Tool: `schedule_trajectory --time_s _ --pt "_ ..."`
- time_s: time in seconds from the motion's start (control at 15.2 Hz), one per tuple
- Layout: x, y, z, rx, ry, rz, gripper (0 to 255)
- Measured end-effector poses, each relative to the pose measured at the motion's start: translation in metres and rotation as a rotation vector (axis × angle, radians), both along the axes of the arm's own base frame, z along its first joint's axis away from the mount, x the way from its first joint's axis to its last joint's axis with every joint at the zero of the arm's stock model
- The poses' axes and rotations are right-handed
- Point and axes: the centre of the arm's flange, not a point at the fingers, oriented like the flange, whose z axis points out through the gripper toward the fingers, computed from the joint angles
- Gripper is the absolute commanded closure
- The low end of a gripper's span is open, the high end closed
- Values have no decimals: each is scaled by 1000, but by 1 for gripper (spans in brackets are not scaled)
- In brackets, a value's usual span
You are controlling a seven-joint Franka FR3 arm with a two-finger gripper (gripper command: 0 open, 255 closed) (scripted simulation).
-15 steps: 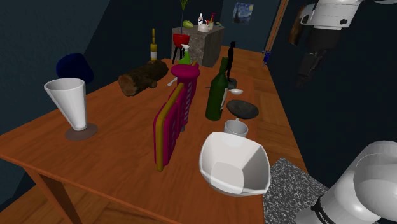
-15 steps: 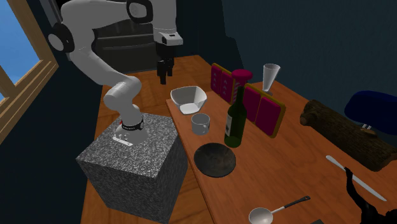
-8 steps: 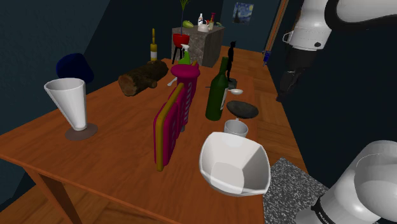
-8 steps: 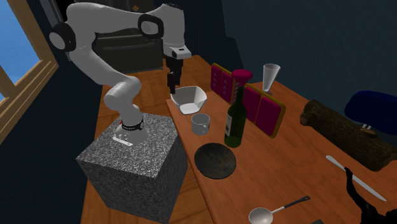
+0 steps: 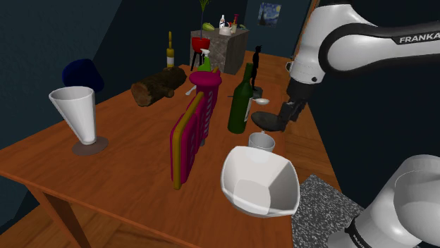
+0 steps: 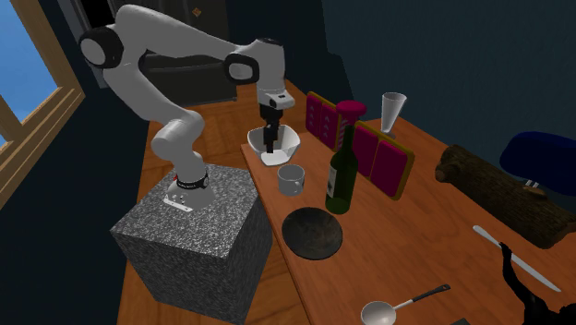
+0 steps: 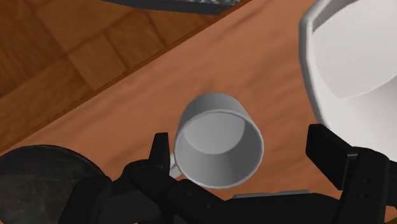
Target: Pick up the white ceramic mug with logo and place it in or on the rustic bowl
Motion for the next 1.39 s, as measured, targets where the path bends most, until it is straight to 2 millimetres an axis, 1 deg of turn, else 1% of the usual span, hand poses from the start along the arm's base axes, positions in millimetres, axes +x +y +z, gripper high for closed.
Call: schedule_trajectory --time_s 0.07,0.13,0.33,0.4,0.46,0.53,0.66,0.79,0.99,1.12,1.25,1.32,1.39 --pt "5 8 -11 1 -4 3 0" --pt "13 12 -18 1 -10 5 0" --pt "28 27 -55 4 -23 13 0" --pt "35 32 -62 4 -28 15 0" --pt "38 36 -75 5 -31 17 0" --pt "46 41 -86 6 -37 20 0" --pt "53 49 -101 7 -44 24 0" --pt "56 50 -113 8 -47 25 0" --pt "62 47 -119 17 -90 17 0" --pt "67 50 -121 29 -147 20 0" --pt "68 49 -125 35 -170 21 0" --pt "71 51 -124 38 -184 23 0" --pt "66 52 -123 41 -195 23 0"
